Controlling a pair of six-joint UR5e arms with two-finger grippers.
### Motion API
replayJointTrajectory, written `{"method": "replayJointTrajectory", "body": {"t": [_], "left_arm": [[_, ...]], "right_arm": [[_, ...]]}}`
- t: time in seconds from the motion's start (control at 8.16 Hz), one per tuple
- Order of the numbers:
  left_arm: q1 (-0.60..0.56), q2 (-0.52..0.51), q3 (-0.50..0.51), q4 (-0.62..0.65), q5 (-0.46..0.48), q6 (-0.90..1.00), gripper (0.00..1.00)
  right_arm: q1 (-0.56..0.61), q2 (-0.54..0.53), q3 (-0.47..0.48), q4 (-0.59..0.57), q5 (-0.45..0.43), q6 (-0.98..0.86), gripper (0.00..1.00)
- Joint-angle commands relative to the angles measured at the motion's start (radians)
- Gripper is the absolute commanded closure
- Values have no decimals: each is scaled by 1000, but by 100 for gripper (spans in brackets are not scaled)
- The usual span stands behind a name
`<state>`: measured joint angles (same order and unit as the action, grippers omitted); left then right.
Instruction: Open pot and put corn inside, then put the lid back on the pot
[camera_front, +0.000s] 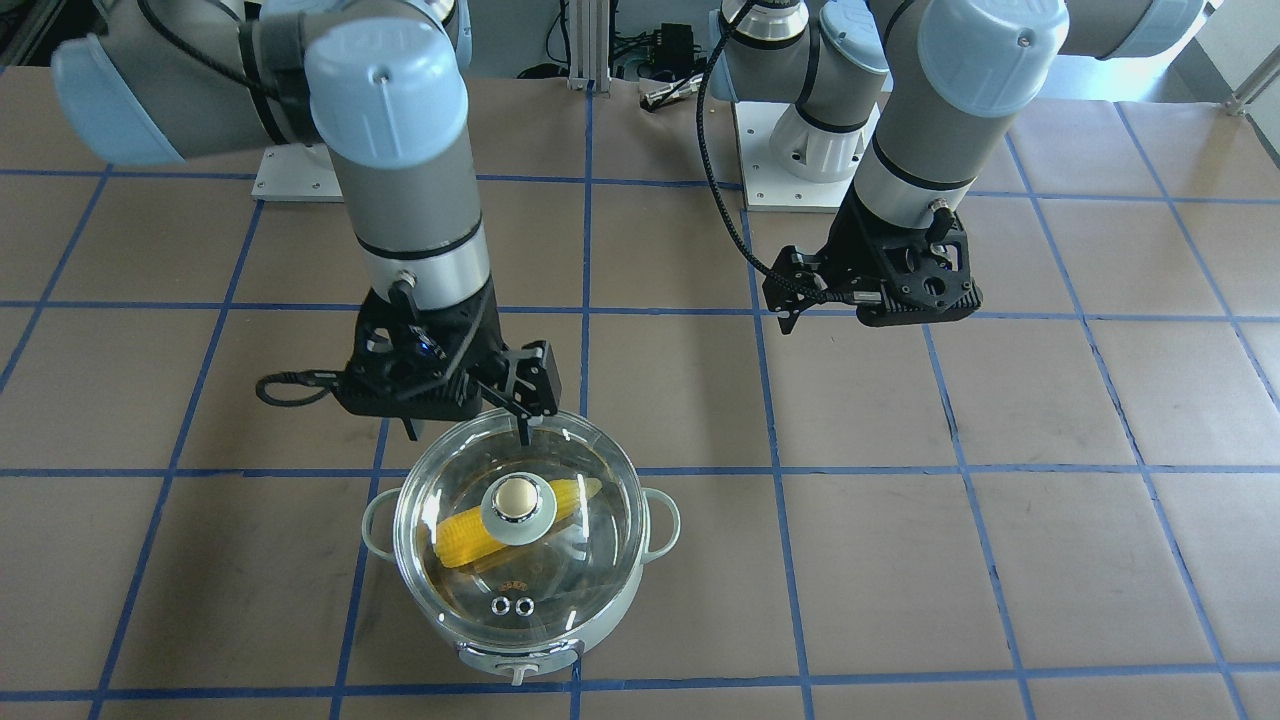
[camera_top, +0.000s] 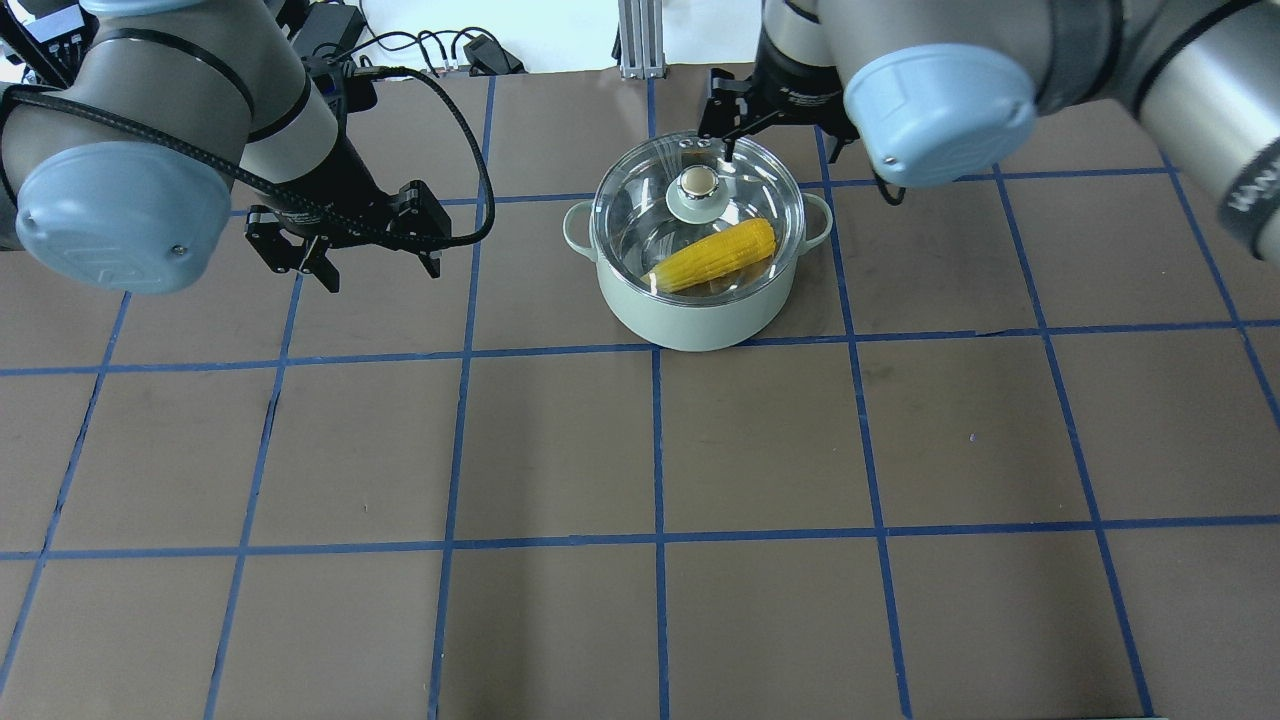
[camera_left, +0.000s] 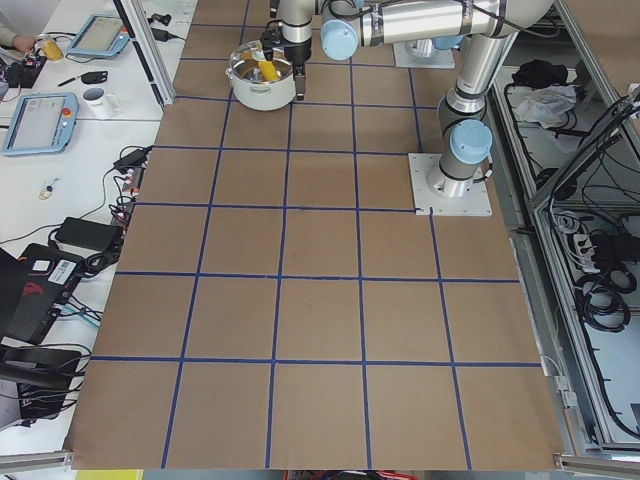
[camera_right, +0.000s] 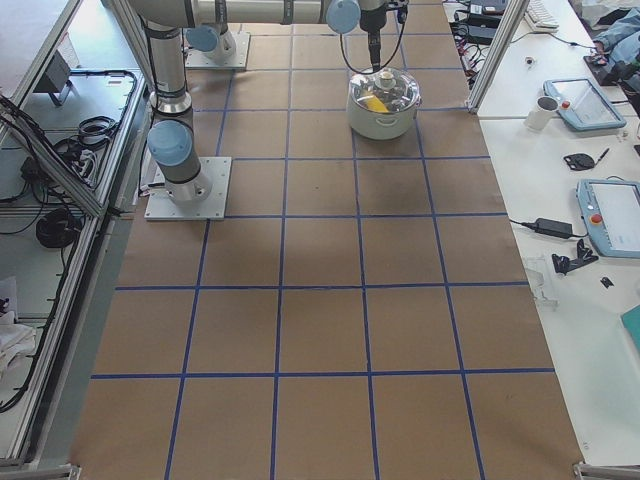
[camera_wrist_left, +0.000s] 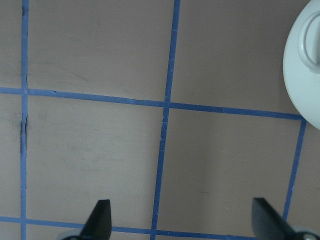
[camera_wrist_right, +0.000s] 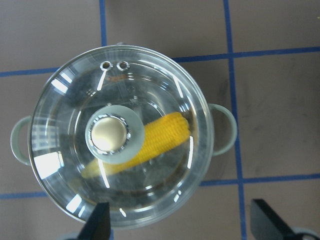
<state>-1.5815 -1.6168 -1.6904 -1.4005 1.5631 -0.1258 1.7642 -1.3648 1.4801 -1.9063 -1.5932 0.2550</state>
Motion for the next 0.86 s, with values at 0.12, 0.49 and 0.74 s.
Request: {"method": "replayJointTrajectory", "body": {"t": [0.12,0.49,0.74], "left_arm": [[0,1,0,0,2,0,0],[0,18,12,-3,2,0,0],[-2,52,15,-61,0,0,0]], "right_arm": [[-129,-201,37,238,32,-134,0],[-132,-215,49,245,27,-138,0],[-132,-215,49,245,22,-140,0]]}}
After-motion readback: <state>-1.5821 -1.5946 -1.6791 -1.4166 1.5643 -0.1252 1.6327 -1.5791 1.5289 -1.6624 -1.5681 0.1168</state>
